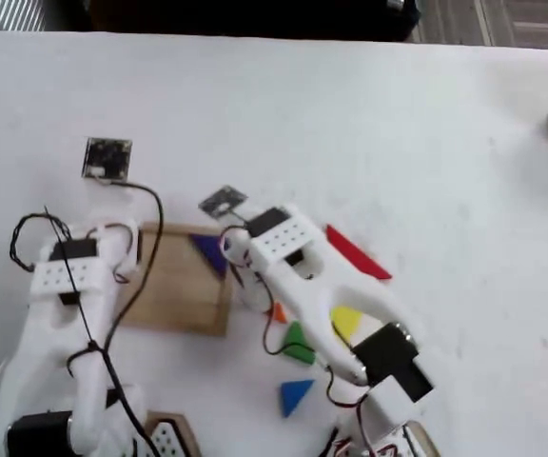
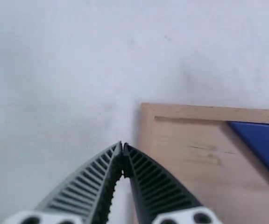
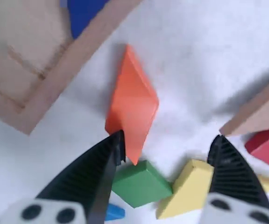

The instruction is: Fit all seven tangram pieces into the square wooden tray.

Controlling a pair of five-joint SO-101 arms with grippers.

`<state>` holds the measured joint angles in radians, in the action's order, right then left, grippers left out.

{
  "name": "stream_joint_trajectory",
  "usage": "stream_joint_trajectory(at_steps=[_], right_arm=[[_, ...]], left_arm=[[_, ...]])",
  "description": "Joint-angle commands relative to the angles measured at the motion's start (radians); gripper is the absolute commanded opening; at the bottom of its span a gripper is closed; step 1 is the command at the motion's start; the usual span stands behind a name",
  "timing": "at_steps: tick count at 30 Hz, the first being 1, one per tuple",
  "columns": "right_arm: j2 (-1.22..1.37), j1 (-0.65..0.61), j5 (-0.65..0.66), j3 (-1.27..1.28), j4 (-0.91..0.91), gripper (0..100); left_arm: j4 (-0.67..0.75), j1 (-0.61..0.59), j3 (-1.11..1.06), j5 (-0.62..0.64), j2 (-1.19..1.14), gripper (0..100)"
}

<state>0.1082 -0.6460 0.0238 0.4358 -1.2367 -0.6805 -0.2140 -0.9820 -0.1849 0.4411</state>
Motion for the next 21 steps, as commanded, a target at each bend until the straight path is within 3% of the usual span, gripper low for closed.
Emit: stream_joint_trajectory(at_steps=[1,6,11,21], right_arm=[[-0.005,-0.013,-0.163,-0.012,0.053,29.0],[-0.005,-0.082,-0.282,0.006,0.108,26.7],[-0.004,-0.136,-0.295,0.008,0.139,24.1],[-0.001,-0.107,-0.295,0.026,0.159,23.7]], left_arm=[[0.023,0.027,0.009,-0.009,0.035,3],[0.023,0.027,0.009,-0.011,0.035,3],[0.023,0.027,0.011,-0.011,0.035,3],[0.023,0.027,0.011,-0.011,0.035,3]])
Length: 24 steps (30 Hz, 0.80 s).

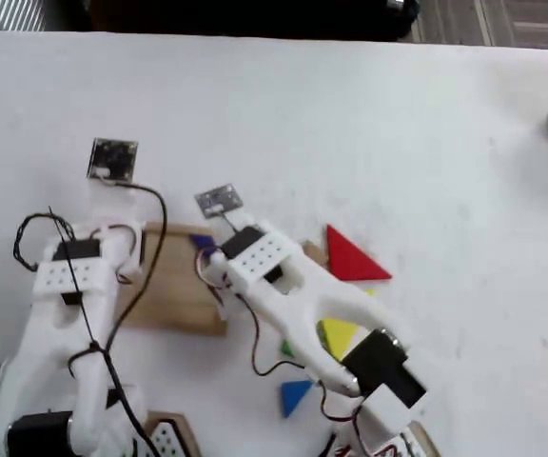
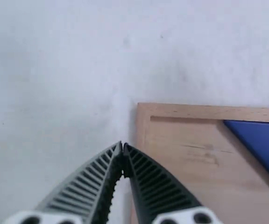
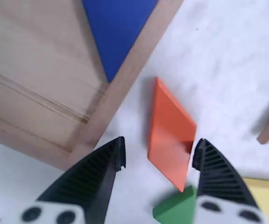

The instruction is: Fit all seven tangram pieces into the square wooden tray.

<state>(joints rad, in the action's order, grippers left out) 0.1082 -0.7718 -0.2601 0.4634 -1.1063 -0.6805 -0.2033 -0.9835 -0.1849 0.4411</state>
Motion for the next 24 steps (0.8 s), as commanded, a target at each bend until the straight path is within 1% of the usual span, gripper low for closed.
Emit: stream_joint_trajectory(at_steps=[1,7,13,17,21,24], right_arm=[[0.004,0.019,-0.011,0.006,0.038,23.7],[0.053,0.019,-0.011,-0.018,0.042,22.5],[0.053,0.054,-0.011,-0.021,0.045,8.7],[0.053,0.074,-0.003,-0.023,0.045,2.6],[0.051,0.085,-0.002,-0.035,0.035,1.7],[0.051,0.085,-0.002,-0.074,-0.015,1.7]], left_arm=[[0.023,0.016,0.012,-0.011,0.035,3],[0.023,0.015,0.012,-0.011,0.035,3],[0.023,0.015,0.012,-0.011,0.035,3],[0.023,0.015,0.012,-0.011,0.035,3],[0.025,0.015,0.012,-0.011,0.035,3],[0.055,0.010,0.006,-0.008,0.035,3]])
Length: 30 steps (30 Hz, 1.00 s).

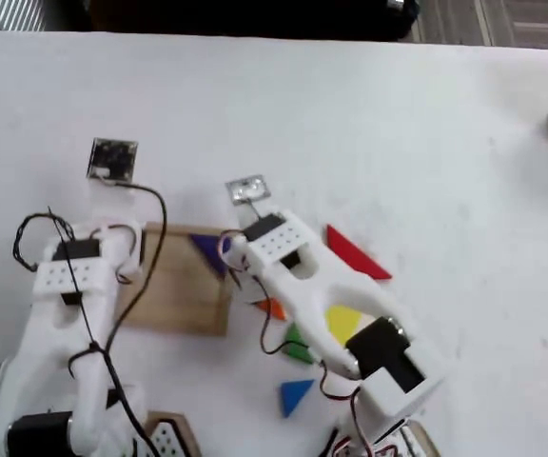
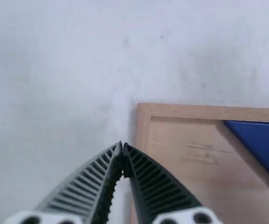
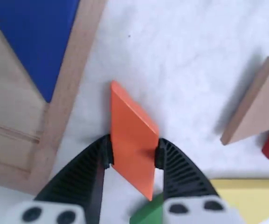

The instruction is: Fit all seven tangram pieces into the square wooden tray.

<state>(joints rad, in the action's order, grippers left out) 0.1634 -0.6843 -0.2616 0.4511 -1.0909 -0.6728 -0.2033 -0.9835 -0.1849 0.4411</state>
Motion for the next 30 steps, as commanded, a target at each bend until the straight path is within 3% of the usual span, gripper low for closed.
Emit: stream_joint_trajectory(at_steps=[1,7,18,30], right_arm=[[-0.004,-0.002,0.000,-0.077,-0.044,1.7],[-0.002,-0.018,-0.011,-0.201,-0.104,1.7],[0.008,-0.194,-0.095,-0.404,-0.097,1.7],[0.193,-0.228,-0.083,-0.430,0.077,2.2]], left_arm=[[0.049,0.010,0.006,-0.006,0.035,3],[0.051,0.008,0.006,-0.003,0.035,3],[0.051,-0.035,0.012,0.000,0.035,3],[0.051,-0.062,0.014,0.000,0.039,3]])
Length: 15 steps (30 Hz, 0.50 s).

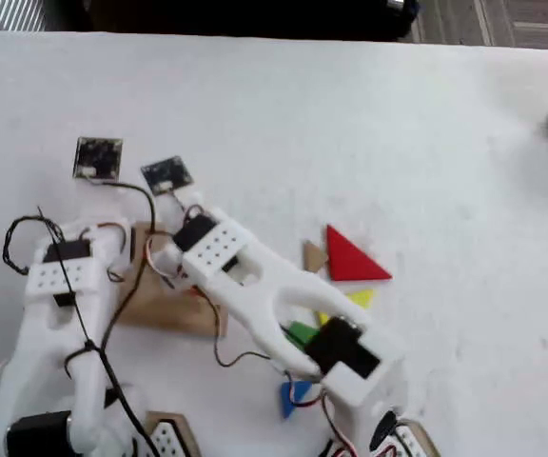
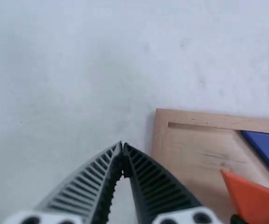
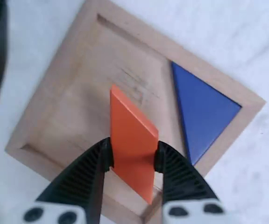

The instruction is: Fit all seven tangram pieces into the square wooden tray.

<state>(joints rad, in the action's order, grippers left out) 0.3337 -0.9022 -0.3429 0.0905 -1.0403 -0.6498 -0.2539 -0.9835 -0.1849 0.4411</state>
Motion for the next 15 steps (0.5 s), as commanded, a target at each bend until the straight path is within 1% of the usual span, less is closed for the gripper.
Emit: stream_joint_trajectory(at_steps=[1,3,5,9,13,15], right_arm=[[0.044,-0.010,0.020,-0.087,0.024,2.2],[0.085,-0.012,0.117,-0.127,0.002,3.3],[0.119,-0.013,0.181,-0.164,-0.025,7.2],[0.153,-0.008,0.192,-0.229,-0.082,13.9],[0.154,-0.008,0.195,-0.278,-0.157,17.4],[0.151,-0.008,0.242,-0.304,-0.203,19.0]], left_arm=[[0.028,-0.012,0.014,0.000,0.039,3],[0.028,-0.007,0.014,0.000,0.038,3],[0.028,-0.007,0.014,0.000,0.036,3],[0.028,-0.007,0.014,0.000,0.036,3],[0.028,-0.005,0.014,0.000,0.036,3],[0.028,-0.005,0.014,0.000,0.036,3]])
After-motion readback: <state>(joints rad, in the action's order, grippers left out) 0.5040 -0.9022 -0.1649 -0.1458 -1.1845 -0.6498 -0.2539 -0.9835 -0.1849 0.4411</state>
